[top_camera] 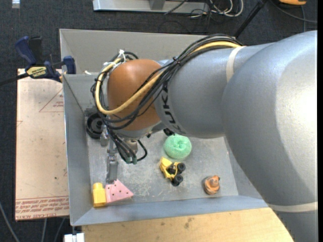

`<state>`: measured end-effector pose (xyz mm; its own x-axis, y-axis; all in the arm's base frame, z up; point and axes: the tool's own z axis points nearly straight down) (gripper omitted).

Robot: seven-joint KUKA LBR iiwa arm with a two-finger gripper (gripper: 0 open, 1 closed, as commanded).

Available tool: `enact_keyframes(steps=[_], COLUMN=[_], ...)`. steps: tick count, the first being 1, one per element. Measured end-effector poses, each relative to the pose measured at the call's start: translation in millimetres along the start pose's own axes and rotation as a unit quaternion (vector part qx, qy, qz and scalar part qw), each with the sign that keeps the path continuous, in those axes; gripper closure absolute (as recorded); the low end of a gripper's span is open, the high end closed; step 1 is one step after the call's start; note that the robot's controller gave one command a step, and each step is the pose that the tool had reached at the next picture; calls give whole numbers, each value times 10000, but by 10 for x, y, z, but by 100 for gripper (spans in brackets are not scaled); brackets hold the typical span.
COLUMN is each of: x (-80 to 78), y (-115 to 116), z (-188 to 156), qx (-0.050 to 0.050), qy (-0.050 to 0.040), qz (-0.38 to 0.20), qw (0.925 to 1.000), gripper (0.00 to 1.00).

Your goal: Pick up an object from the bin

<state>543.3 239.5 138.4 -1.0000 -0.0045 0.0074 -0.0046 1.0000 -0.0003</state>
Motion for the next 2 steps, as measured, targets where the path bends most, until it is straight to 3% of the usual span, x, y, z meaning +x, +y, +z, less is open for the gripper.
enact_keyframes(steps=[1,2], x=[-22,153], y=[-10,-546], z=[-47,293], qx=[-9,-15], qy=[-37,-49], qz=[20,-113], qw=[10000,9999], gripper=[0,0])
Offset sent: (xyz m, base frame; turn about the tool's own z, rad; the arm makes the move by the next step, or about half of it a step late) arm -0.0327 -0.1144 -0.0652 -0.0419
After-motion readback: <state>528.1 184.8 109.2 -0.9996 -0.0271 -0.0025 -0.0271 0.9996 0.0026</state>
